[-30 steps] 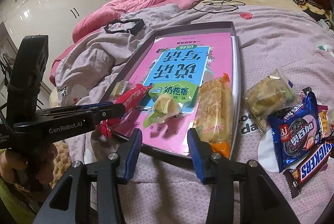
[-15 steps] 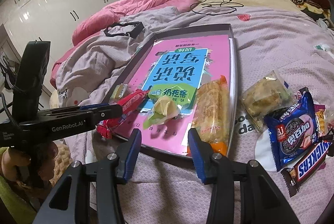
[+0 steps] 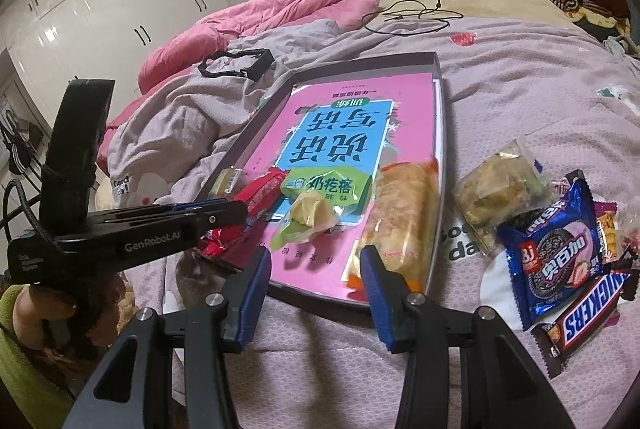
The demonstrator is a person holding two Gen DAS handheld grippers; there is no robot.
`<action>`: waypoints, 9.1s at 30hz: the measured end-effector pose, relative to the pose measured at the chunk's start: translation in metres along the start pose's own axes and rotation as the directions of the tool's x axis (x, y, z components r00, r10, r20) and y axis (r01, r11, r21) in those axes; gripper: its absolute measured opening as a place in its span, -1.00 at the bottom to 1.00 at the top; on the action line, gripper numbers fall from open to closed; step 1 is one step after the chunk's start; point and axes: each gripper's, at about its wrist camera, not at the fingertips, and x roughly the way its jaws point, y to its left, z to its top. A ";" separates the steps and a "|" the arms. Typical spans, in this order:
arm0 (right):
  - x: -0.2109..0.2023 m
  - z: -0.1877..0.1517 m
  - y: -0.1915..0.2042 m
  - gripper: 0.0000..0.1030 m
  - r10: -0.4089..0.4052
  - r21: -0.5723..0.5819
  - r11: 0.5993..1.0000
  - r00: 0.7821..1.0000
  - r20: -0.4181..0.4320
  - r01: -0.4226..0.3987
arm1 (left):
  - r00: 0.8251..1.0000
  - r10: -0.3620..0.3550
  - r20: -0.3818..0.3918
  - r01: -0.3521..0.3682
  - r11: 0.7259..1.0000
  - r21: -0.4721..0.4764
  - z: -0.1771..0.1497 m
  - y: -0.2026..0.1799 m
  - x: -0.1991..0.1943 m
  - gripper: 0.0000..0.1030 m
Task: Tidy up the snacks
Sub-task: 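Lower the red candy bar into the tray and open the left gripper, then move both grippers back toward the snack pile beside the tray, then grasp the clear cracker bag with the left gripper while the right grasps a dark Snickers bar, then carry the clear cracker bag with the left gripper while the right carries the Snickers bar over the tray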
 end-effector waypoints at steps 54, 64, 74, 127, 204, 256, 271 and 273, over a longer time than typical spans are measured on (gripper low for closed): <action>-0.043 0.005 -0.005 0.41 -0.126 -0.030 0.991 0.980 0.152 0.132 | 0.997 -0.019 0.080 0.012 0.996 0.084 0.002 -0.034 -0.047 0.50; -0.061 0.004 -0.012 0.42 -0.152 -0.023 0.987 0.970 0.187 0.159 | 0.994 -0.046 0.095 0.037 0.995 0.096 0.002 -0.045 -0.061 0.50; -0.081 0.002 -0.026 0.42 -0.177 0.018 0.984 0.961 0.214 0.177 | 0.992 -0.064 0.110 0.052 0.992 0.115 0.003 -0.061 -0.073 0.51; -0.109 -0.030 -0.101 0.50 -0.261 0.242 0.945 0.954 0.150 0.221 | 0.990 -0.137 0.041 0.117 0.938 0.325 -0.013 -0.144 -0.059 0.50; -0.051 -0.036 -0.133 -0.59 -0.166 0.245 0.957 0.986 0.029 0.154 | 0.988 -0.088 -0.125 0.144 0.813 0.564 0.048 -0.209 0.065 -0.17; -0.084 -0.014 -0.064 -0.66 -0.071 0.081 0.995 0.978 0.198 0.056 | 0.982 -0.178 0.068 0.152 0.945 0.289 0.029 -0.098 -0.054 -0.25; -0.065 -0.004 -0.018 -0.66 -0.008 -0.001 1.000 0.984 0.175 0.009 | 0.986 -0.119 0.119 0.095 0.977 0.189 0.033 -0.037 -0.071 -0.25; -0.062 -0.003 -0.013 -0.66 -0.002 -0.012 1.000 0.985 0.172 0.004 | 0.986 -0.112 0.127 0.089 0.981 0.171 0.034 -0.028 -0.074 -0.25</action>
